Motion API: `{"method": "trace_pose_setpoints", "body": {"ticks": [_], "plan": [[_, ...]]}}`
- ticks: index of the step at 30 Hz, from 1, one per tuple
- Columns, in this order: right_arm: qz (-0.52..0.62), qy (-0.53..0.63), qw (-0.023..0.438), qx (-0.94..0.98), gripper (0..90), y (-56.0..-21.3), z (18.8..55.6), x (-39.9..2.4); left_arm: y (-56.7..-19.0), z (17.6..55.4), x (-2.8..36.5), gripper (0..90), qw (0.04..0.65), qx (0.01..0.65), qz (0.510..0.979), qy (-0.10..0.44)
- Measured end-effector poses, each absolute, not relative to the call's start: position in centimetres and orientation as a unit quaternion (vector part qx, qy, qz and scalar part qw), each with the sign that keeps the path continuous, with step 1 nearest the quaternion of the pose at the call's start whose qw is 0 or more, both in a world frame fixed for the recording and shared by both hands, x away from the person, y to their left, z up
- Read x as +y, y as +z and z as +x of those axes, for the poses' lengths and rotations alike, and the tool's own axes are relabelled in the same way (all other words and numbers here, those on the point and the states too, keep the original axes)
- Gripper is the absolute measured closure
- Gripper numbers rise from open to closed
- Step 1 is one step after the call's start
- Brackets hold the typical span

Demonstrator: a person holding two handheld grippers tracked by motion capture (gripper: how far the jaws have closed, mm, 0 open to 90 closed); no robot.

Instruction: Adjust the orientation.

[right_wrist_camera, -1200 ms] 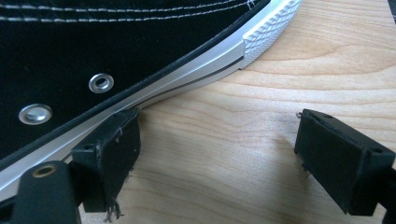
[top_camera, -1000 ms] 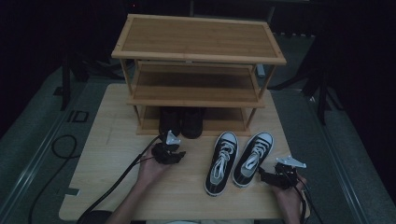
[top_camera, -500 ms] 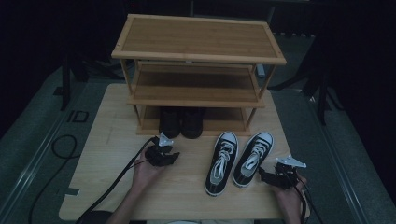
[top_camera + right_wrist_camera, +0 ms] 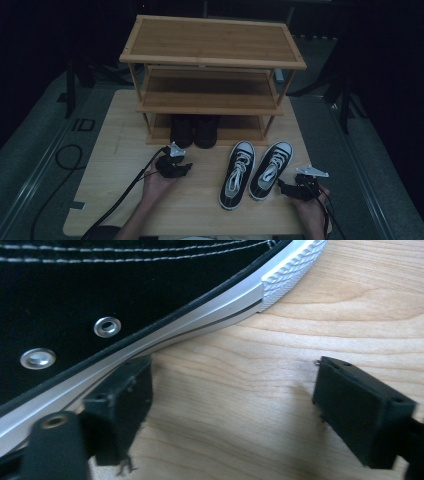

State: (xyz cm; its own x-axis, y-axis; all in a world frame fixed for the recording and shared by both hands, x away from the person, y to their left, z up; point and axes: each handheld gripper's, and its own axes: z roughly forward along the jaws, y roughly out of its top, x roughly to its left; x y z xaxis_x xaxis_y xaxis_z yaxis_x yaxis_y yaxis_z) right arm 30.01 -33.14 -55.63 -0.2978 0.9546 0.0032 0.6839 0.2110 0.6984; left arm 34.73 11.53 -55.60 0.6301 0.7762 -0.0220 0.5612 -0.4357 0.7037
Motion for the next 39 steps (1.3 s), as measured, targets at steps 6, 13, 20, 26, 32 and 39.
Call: {"method": "trace_pose_setpoints", "body": {"ticks": [6,13,20,26,32,39], "plan": [[0.537,0.306,0.219,0.755,46.1,-55.1,30.2,-34.5,-55.7,34.6,11.5,52.9,0.349,0.399,0.833,0.157],[0.512,0.314,0.225,0.767,78.7,-53.8,30.1,-34.8,-55.7,34.6,11.5,52.0,0.352,0.399,0.832,0.158],[0.484,0.352,0.222,0.770,89.9,-50.9,29.3,-33.8,-55.8,34.6,11.5,51.8,0.354,0.398,0.831,0.159],[0.452,0.376,0.209,0.781,87.0,-49.2,28.6,-31.8,-55.8,34.5,11.4,51.0,0.356,0.400,0.829,0.161],[0.421,0.384,0.197,0.798,86.6,-48.6,28.5,-29.2,-55.9,34.5,11.3,50.8,0.358,0.399,0.828,0.162],[0.409,0.347,0.187,0.823,88.6,-49.7,29.2,-27.3,-55.9,34.5,11.3,50.6,0.359,0.399,0.828,0.162]]}}
